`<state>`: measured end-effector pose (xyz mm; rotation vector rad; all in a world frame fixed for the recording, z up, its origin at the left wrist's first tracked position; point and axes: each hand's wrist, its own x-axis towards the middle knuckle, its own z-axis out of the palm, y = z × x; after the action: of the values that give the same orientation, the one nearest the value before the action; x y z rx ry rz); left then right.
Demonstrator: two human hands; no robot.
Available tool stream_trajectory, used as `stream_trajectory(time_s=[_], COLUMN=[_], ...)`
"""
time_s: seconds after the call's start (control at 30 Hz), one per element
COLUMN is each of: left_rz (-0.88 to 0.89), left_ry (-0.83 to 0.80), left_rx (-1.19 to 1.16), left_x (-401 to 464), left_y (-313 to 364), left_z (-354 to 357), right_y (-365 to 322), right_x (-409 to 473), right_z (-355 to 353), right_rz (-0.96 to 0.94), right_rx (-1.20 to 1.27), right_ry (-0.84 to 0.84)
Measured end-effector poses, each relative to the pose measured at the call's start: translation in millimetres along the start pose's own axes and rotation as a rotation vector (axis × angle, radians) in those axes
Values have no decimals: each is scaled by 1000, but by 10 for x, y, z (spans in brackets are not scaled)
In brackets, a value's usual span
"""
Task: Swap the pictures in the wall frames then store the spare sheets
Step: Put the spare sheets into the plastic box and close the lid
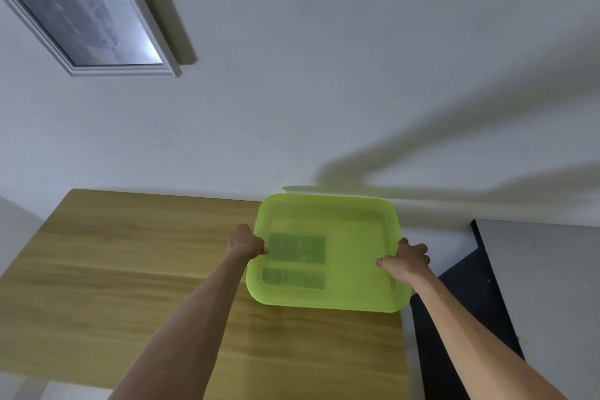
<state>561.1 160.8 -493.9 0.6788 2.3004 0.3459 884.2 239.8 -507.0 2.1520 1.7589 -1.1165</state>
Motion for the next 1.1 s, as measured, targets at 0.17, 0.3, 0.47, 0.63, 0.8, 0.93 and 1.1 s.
stream_trajectory(time_s=[0.17, 0.3, 0.47, 0.63, 0.8, 0.93, 1.1], left_rz=[123, 223, 257, 254, 431, 663, 676], left_ry=[66, 24, -50, -43, 113, 140, 147], left_rx=[83, 207, 329, 379, 553, 635, 571], left_x=[-17, -110, -155, -186, -231, -127, 31], left_y=[-58, -145, -281, -294, -170, -171, -283], left_z=[91, 146, 209, 219, 294, 498, 708], right_y=[-3, 68, 111, 109, -45, -146, -76], right_x=[20, -9, -91, -111, -122, 0, 155], right_z=[-5, -9, 113, 152, 257, 370, 536], right_rz=[-8, -69, -128, -128, -294, -511, -551], right_rx=[46, 94, 53, -45, -374, -428, -480], right_ry=[-1, -51, -17, 27, 273, 255, 301])
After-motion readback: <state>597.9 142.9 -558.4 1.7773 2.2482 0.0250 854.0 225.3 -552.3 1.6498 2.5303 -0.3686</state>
